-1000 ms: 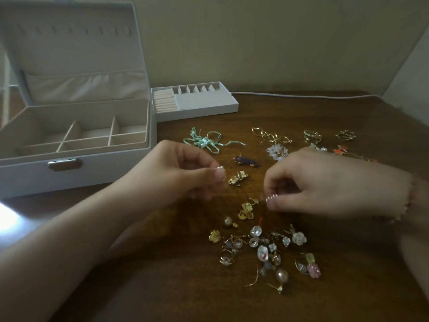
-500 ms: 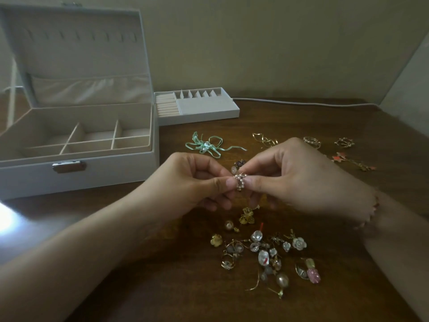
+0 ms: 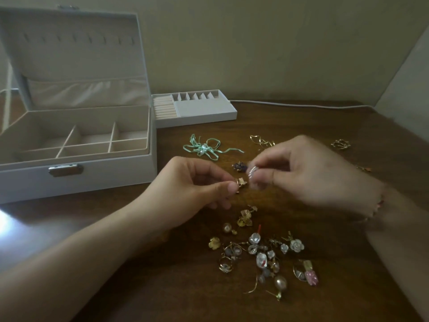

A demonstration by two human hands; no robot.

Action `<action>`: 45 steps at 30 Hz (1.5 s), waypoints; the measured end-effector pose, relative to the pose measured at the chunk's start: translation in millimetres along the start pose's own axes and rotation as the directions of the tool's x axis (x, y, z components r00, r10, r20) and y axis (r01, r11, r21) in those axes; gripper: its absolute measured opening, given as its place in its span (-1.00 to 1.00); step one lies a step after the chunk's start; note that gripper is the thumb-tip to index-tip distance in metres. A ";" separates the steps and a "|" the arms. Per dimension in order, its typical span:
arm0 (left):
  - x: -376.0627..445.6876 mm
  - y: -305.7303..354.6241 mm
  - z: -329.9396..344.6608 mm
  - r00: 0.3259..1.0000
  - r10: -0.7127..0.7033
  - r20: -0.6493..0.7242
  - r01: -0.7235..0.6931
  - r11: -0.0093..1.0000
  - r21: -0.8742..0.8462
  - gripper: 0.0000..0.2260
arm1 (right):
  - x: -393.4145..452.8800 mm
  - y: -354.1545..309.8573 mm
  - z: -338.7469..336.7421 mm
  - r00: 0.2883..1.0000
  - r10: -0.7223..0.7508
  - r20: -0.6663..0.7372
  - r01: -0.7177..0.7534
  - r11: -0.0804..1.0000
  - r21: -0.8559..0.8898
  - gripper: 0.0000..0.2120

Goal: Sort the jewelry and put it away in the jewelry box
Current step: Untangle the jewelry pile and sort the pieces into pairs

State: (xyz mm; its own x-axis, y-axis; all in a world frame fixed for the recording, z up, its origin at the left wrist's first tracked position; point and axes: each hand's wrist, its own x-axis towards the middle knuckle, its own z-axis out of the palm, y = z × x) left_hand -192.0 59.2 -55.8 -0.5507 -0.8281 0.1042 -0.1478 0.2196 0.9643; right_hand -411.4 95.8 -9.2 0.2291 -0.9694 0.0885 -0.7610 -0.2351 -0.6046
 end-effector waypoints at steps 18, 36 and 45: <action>-1.3 -8.7 -2.1 0.913 0.364 0.185 -0.404 0.742 0.535 -0.83 | 13.3 43.6 -19.9 0.970 0.230 0.078 -0.194 0.928 -0.319 -0.94; -4.3 -5.7 -9.0 0.949 0.280 0.143 -0.310 0.756 0.576 -0.75 | -5.3 -9.1 7.5 0.922 -0.068 0.382 0.225 0.896 -0.382 -0.71; -7.1 -5.1 -5.3 0.950 0.236 0.203 -0.308 0.801 0.513 -0.85 | -2.1 -2.6 8.5 0.946 -0.120 0.301 0.222 0.916 -0.335 -0.89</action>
State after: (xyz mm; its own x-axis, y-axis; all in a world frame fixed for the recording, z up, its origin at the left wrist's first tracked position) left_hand -182.9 61.2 -60.1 -0.7248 -0.6308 0.2771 -0.3701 0.6957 0.6157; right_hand -404.7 99.0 -14.6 0.4904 -0.8677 -0.0816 -0.8490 -0.4546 -0.2692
